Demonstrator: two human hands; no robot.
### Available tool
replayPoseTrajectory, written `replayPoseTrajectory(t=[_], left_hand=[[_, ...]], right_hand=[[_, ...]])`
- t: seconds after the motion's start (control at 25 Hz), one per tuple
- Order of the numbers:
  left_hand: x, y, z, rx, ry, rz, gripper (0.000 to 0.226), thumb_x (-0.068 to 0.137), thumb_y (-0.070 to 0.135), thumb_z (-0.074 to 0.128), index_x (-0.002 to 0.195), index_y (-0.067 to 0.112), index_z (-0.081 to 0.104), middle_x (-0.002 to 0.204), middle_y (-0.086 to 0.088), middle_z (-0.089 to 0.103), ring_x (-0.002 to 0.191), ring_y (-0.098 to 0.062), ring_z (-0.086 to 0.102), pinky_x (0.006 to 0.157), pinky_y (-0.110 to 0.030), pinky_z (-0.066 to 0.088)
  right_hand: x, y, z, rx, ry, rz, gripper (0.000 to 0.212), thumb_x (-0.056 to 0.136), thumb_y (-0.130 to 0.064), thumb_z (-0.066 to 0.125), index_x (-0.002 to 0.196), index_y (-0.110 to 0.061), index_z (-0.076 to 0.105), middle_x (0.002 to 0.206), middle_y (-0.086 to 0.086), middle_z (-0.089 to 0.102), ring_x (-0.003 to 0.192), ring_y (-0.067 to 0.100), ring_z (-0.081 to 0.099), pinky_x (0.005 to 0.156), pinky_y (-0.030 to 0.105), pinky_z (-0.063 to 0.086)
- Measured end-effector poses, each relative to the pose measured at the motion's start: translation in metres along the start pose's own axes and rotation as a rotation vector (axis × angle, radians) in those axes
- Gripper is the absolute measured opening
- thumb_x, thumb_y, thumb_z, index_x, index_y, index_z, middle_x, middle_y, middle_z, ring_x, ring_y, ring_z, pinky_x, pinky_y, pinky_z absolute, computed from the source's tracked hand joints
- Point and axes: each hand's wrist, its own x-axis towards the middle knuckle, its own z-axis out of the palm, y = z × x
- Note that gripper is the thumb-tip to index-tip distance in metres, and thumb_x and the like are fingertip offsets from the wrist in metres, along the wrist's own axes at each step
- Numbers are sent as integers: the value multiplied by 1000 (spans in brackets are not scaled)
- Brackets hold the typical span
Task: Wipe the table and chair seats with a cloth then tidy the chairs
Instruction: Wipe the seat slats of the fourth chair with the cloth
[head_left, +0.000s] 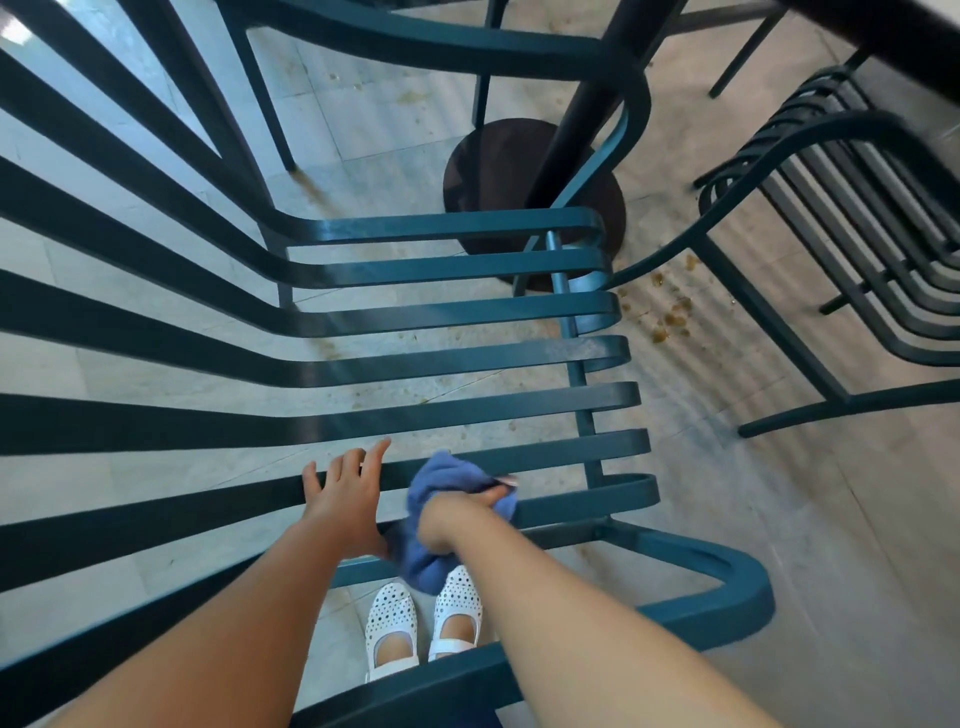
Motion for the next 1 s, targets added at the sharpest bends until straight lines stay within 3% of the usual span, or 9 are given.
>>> replayPoseTrajectory(t=[0.12, 0.24, 0.32, 0.4, 0.56, 0.68, 0.8, 0.92, 1.0], left_hand=[[-11, -22, -7, -146, 16, 93, 112, 66, 35, 77, 149, 25, 3, 147, -4, 21, 136, -23, 25, 113, -38, 18], [-24, -37, -24, -751, 84, -50, 98, 66, 9, 68, 148, 22, 16, 144, -13, 23, 119, -29, 44, 95, -34, 41], [-31, -35, -34, -1234, -27, -204, 97, 52, 14, 64, 143, 18, 29, 127, -17, 42, 98, -28, 54, 77, -33, 43], [-37, -27, -43, -1593, -224, -299, 81, 42, 32, 68, 119, 13, 53, 103, -13, 60, 88, -25, 57, 73, -33, 42], [-34, -17, -42, -1641, -149, -294, 51, 83, 48, 63, 120, 14, 57, 114, -12, 65, 109, -29, 59, 97, -45, 46], [-36, -7, -47, -1756, -55, -280, 51, 91, 50, 47, 131, 18, 49, 124, -9, 61, 112, -26, 58, 98, -47, 45], [-42, 7, -62, -1713, 46, -247, 51, 90, 36, 58, 134, 18, 39, 118, -11, 62, 106, -25, 61, 93, -42, 48], [-47, 9, -79, -1725, 30, -116, 80, 79, -2, 70, 136, 33, 26, 108, -10, 63, 99, -23, 63, 84, -37, 52], [-47, 6, -89, -1536, 33, -10, 70, 74, -13, 69, 128, 23, 43, 110, -12, 63, 96, -20, 62, 76, -25, 54]], right_hand=[[-85, -19, -35, 201, -73, -167, 44, 95, -19, 52, 134, -2, 45, 137, 18, 45, 128, 33, 41, 104, 36, 32], [-100, -13, -49, 211, 22, -396, 39, 87, -17, 61, 124, -3, 54, 127, 18, 55, 115, 31, 53, 91, 31, 44], [-100, -5, -48, 421, -61, -422, 41, 84, -19, 67, 120, -5, 56, 122, 16, 59, 108, 27, 57, 87, 31, 48], [-118, 1, -56, 605, -158, -466, 44, 81, -18, 69, 121, -9, 54, 121, 12, 59, 103, 21, 56, 81, 27, 49], [-122, 20, -67, 740, -30, -474, 44, 83, -7, 60, 125, -11, 49, 119, 10, 58, 96, 16, 53, 74, 22, 46], [-119, 35, -79, 939, 53, -401, 80, 76, -11, 74, 140, -24, 27, 125, 7, 51, 104, 20, 54, 85, 32, 52], [-117, 44, -88, 723, -44, -467, 109, 66, -20, 83, 148, -38, 13, 140, 2, 38, 125, 25, 45, 96, 34, 46], [-116, 49, -98, 481, 229, -430, 61, 73, -24, 75, 129, -28, 51, 126, 7, 52, 109, 27, 55, 90, 34, 50], [-122, 53, -109, 365, 421, -356, 29, 78, -33, 66, 107, -28, 63, 114, 5, 53, 104, 28, 52, 87, 37, 49]])
